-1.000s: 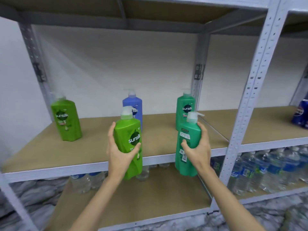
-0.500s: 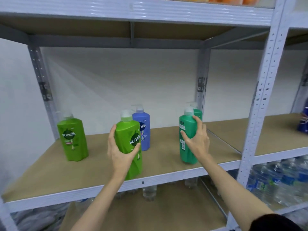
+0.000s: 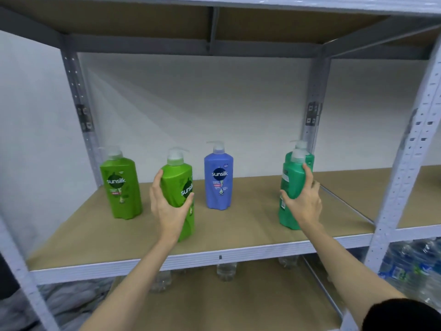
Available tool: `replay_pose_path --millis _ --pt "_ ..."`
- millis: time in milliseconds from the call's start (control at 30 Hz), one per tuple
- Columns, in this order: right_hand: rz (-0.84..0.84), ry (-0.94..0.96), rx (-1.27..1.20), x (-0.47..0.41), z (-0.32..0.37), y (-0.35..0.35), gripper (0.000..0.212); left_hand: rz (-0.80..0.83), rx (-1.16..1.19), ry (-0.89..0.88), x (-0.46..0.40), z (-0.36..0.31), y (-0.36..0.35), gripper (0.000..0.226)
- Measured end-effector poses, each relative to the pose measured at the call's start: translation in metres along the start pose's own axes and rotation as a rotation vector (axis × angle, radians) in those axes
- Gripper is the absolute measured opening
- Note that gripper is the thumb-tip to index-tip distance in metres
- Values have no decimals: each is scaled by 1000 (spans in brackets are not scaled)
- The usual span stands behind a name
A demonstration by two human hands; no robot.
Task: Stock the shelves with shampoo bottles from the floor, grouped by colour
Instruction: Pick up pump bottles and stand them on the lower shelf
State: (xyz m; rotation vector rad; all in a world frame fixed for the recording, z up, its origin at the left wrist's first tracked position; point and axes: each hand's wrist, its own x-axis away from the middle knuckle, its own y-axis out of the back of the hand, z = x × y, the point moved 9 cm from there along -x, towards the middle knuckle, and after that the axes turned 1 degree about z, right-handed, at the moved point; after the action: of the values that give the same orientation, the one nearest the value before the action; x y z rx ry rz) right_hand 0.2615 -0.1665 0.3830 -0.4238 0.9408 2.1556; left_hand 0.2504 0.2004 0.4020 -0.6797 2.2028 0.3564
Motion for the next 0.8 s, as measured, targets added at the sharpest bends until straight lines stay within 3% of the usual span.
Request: replay_pose_path --millis 433,667,800 --pt "-1 33 -69 -6 -2 -4 91 -71 -205 149 -42 65 53 82" --pt "0 33 -84 -3 -1 -3 95 -68 -268 179 -39 78 54 92" --pt "52 29 -121 0 0 -4 109 -16 -316 201 -30 78 51 104"
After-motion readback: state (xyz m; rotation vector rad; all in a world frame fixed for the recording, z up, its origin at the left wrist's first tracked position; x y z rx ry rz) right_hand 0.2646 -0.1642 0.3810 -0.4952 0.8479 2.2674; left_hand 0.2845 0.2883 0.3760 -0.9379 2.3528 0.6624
